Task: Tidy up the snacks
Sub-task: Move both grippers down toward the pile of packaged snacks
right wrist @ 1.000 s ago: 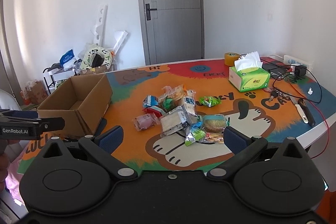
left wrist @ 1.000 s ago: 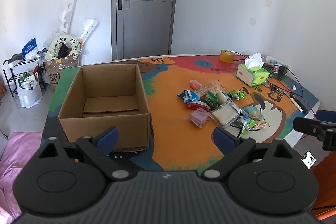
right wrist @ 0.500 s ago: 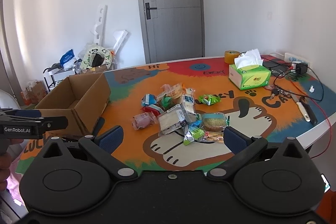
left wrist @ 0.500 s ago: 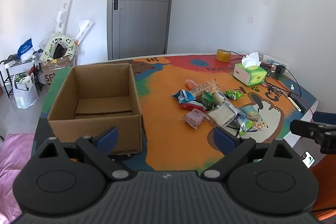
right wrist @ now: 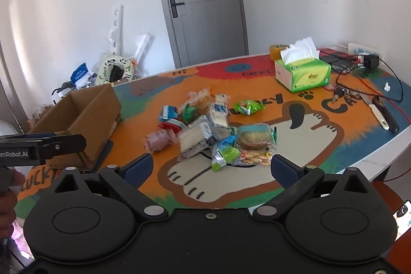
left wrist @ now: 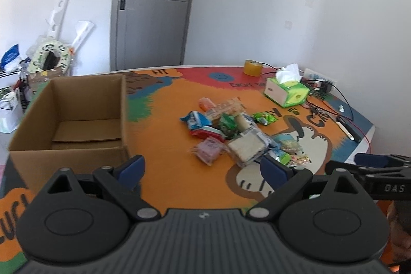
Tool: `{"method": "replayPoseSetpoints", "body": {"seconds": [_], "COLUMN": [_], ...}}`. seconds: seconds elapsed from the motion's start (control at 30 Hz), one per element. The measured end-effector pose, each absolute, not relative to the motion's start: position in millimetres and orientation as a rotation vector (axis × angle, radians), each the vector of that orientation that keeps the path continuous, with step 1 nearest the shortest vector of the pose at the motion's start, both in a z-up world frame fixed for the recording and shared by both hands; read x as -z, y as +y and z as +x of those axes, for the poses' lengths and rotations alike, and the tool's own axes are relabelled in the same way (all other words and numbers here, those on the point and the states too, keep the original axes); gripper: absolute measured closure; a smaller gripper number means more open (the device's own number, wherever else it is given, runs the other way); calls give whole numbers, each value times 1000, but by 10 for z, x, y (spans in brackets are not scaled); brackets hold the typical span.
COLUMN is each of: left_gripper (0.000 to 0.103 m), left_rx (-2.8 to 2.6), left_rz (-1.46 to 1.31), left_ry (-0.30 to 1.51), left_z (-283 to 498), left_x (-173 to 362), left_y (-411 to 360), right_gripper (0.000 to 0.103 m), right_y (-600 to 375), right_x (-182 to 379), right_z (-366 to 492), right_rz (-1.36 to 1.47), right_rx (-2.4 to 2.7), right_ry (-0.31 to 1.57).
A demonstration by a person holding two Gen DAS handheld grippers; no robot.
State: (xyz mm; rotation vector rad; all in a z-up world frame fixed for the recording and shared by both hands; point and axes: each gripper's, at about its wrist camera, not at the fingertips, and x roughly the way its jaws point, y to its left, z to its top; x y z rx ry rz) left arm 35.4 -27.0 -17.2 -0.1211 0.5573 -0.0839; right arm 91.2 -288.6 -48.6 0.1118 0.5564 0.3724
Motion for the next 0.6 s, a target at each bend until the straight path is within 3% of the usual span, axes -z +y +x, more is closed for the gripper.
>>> {"method": "replayPoseSetpoints", "body": {"seconds": [0.33,0.6], "left_gripper": [11,20], "left_rx": [141,173], "left_rz": [-112,-111], "left_ry": [584,616], "left_z": [649,913], "left_x": [370,540], "left_y": [-510,-625], "right_gripper": [18,18], "right_y": [-3068,-3171], "right_x": [758,953], "right_z": [1202,1439], "right_rz": [166,202], "right_rx": [-333,-300], "right_ry": [608,647]}}
